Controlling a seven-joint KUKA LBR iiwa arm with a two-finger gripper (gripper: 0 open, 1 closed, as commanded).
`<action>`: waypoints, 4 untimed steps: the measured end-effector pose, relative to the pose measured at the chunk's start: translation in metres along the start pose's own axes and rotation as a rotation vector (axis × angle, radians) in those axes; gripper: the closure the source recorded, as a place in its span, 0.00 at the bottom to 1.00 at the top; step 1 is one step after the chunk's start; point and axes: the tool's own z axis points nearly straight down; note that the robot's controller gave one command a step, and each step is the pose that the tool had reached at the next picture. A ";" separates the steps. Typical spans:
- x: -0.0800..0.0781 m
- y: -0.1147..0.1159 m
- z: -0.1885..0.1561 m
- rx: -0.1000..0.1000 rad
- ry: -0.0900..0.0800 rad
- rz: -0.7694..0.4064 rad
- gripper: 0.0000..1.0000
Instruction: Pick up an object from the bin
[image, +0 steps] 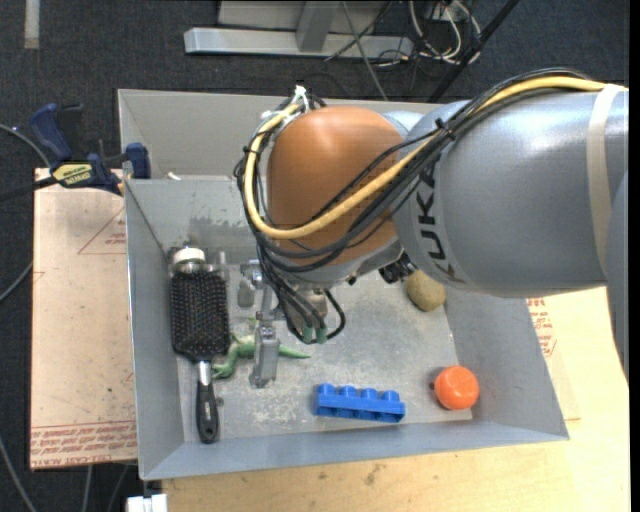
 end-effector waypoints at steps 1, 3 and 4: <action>-0.002 -0.002 -0.005 -0.002 -0.007 0.005 0.00; -0.001 -0.037 0.084 -0.003 -0.007 0.408 0.00; -0.019 -0.032 0.083 -0.003 -0.009 0.347 0.00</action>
Offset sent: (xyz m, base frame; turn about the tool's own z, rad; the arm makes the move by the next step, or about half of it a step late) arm 0.0078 -0.0406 -0.1733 0.4565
